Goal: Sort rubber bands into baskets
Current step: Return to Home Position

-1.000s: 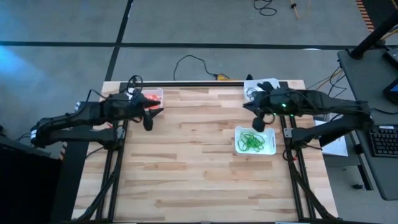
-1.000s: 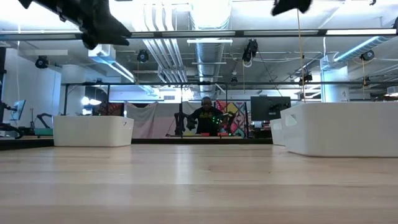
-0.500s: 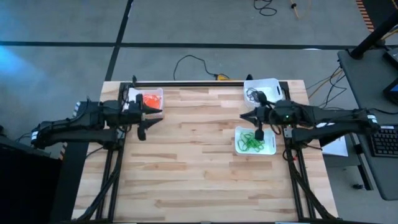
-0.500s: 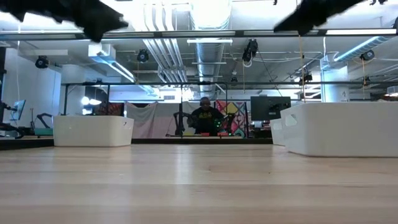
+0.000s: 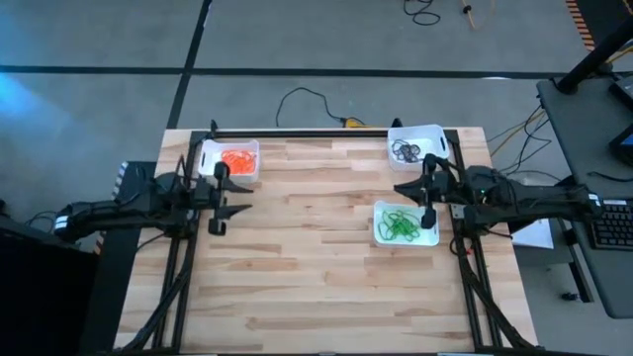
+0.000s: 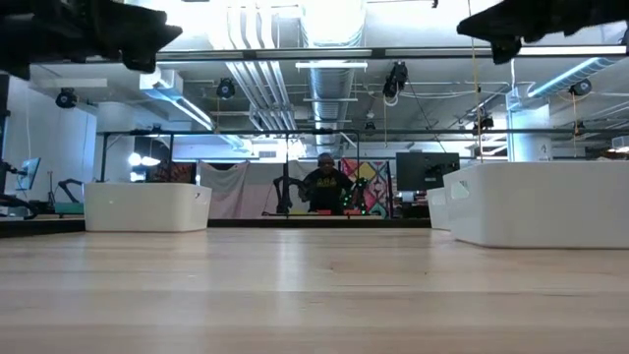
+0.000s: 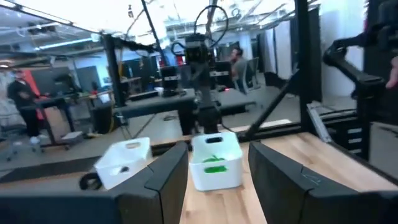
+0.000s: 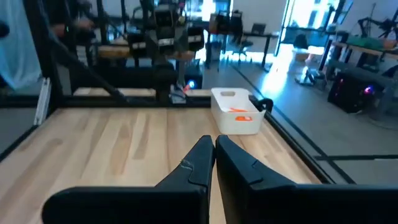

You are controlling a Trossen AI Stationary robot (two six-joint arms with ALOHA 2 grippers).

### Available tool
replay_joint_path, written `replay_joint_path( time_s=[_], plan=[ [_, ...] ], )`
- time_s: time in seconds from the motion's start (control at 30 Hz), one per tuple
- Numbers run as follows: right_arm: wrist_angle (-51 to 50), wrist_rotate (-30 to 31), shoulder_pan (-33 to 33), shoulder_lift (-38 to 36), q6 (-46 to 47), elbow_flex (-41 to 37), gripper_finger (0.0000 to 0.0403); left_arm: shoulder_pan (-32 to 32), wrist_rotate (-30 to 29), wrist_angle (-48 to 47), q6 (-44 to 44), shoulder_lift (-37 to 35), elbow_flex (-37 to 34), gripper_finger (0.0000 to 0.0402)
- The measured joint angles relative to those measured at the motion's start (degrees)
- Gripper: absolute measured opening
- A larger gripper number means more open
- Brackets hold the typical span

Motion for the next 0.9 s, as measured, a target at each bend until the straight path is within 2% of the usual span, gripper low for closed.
replay_joint_path(
  time_s=[0.17, 0.27, 0.47, 0.67, 0.73, 0.83, 0.9],
  plan=[
    [6.4, -5.5, 0.0, -3.3, -0.4, -6.3, 0.0013, -0.1, 1.2, 3.6, -1.3, -2.9, -2.9, 0.0154],
    [10.0, -5.9, 0.0, -6.1, -0.9, -9.5, 0.0013, -0.1, 1.2, 2.1, -1.6, -5.6, -2.9, 0.0154],
    [13.7, -5.6, -0.1, -14.5, -1.3, -18.0, 0.0013, 0.1, -0.3, -10.4, -0.7, -10.8, -3.1, 0.0154],
    [18.6, -7.0, -0.1, -25.6, -0.5, -26.3, 0.0013, 0.0, -0.3, -21.0, -6.8, -17.4, -1.6, 0.0154],
    [19.5, -7.0, -0.1, -25.8, -1.2, -26.5, 0.0013, 0.0, -0.6, -26.0, -6.6, -20.0, 0.6, 0.0154],
    [18.8, -7.1, -0.1, -25.3, -1.9, -26.5, 0.0013, 0.0, -1.6, -32.1, -5.0, -19.6, 4.4, 0.0154],
    [18.2, -7.1, -0.1, -25.8, -0.9, -26.6, 0.0013, 0.0, -2.7, -30.5, -4.7, -19.3, 4.0, 0.0154]
  ],
)
